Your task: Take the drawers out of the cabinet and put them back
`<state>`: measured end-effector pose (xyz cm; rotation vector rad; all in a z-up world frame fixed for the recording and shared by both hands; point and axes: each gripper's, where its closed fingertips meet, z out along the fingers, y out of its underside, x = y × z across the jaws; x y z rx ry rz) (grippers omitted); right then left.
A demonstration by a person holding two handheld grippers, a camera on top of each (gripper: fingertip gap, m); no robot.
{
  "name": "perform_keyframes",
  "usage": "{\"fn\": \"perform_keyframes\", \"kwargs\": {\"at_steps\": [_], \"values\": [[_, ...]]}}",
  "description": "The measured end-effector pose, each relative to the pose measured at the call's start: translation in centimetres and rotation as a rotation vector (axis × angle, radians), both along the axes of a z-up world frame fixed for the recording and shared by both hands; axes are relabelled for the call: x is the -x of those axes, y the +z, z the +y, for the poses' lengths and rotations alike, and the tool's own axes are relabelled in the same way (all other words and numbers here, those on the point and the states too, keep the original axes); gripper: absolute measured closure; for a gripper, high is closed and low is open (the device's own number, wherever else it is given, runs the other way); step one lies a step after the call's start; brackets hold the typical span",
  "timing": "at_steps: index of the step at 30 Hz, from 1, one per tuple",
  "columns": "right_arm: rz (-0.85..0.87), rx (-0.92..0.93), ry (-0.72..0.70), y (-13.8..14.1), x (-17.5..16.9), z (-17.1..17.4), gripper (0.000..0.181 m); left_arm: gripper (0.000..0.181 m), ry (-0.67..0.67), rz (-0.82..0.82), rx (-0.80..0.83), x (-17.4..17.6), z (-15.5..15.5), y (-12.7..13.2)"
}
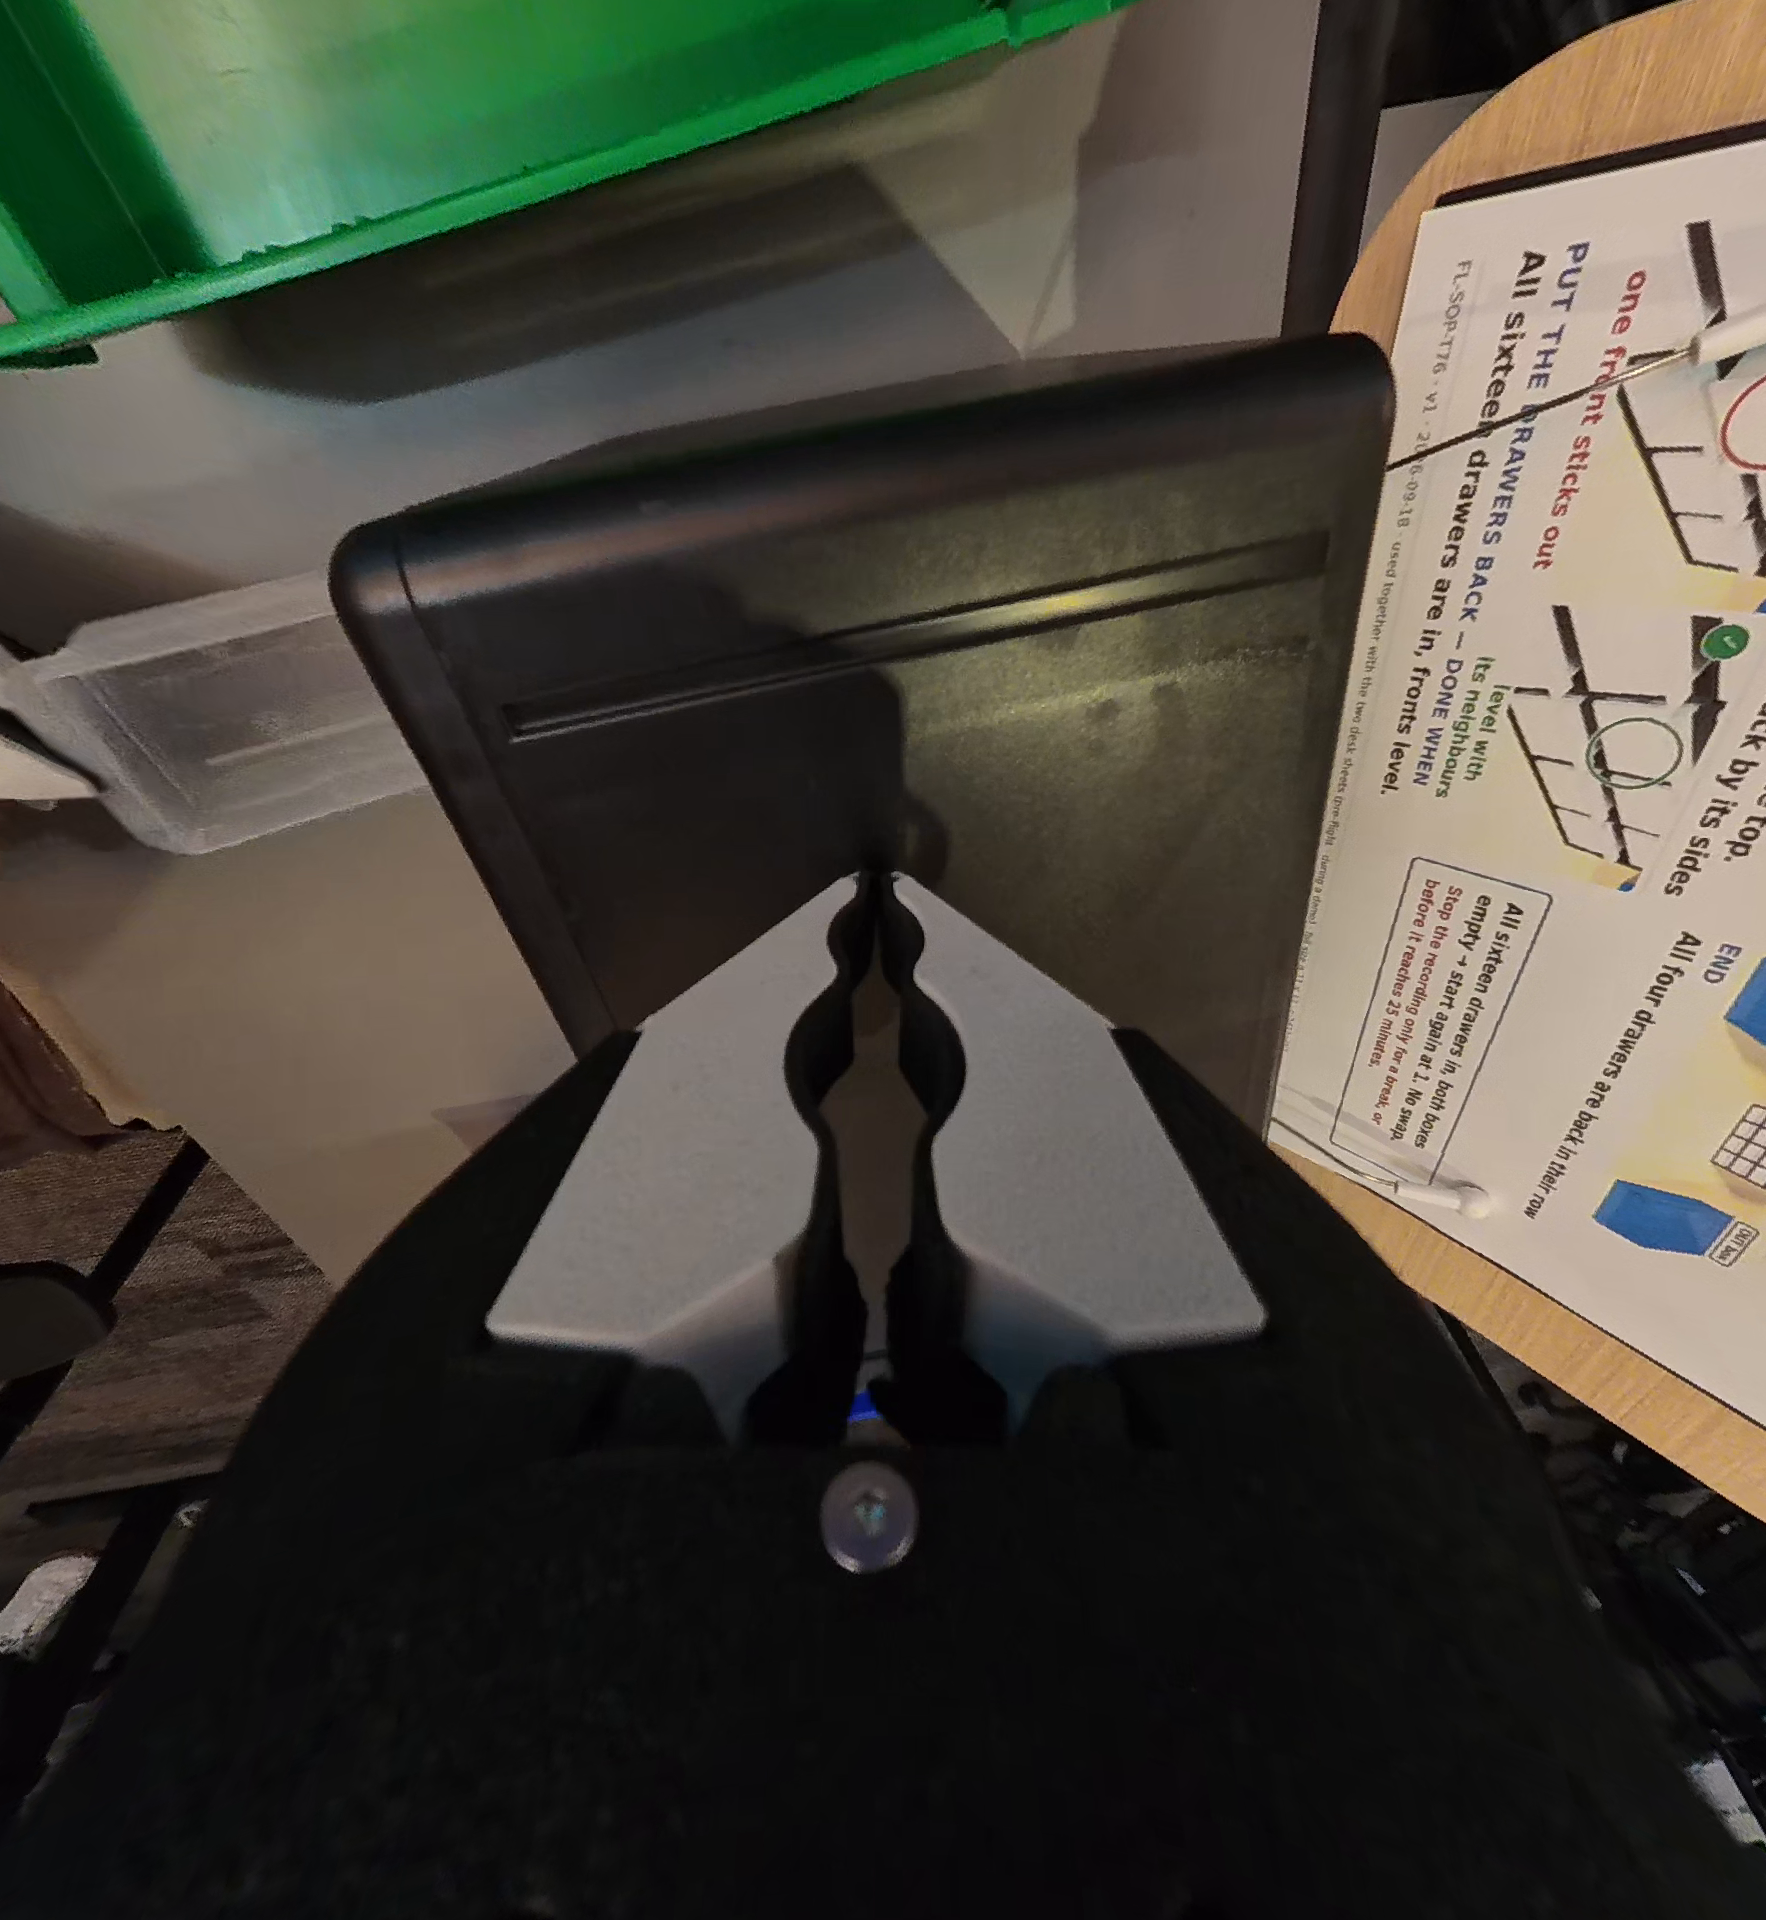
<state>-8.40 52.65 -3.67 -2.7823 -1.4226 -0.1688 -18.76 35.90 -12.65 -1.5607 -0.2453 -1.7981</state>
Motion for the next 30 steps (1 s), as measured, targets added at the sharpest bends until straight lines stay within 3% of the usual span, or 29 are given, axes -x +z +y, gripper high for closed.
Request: {"fn": "perform_keyframes", "kwargs": {"at_steps": [1,7,12,16,20,25,30], "values": [[-0.008,0.002,0.0,0.0,0.0,0.0,0.181,0.181,-0.005,0.007,-0.008,0.2,-0.2,0.1],[-0.062,0.013,0.006,0.0,0.0,0.0,0.181,0.181,-0.078,-0.006,-0.006,0.2,-1.5,-0.1],[-0.093,0.029,0.015,0.0,-0.1,0.0,0.181,0.181,-0.261,-0.09,0.02,-0.2,-5.1,1.3],[-0.076,0.032,0.009,0.0,0.0,0.0,0.181,0.181,-0.415,-0.081,0.156,0.1,-7.8,0.3],[-0.02,0.015,-0.001,0.0,0.0,0.0,0.181,0.181,-0.579,0.046,0.26,1.4,-10.0,-1.2],[0.038,-0.032,0.01,0.0,0.0,0.0,0.181,0.178,-0.886,0.295,0.289,3.8,-12.2,-3.6],[0.002,-0.086,0.059,0.1,0.0,0.0,0.181,0.175,-1.024,0.452,0.288,6.2,-11.3,-5.4]]}}
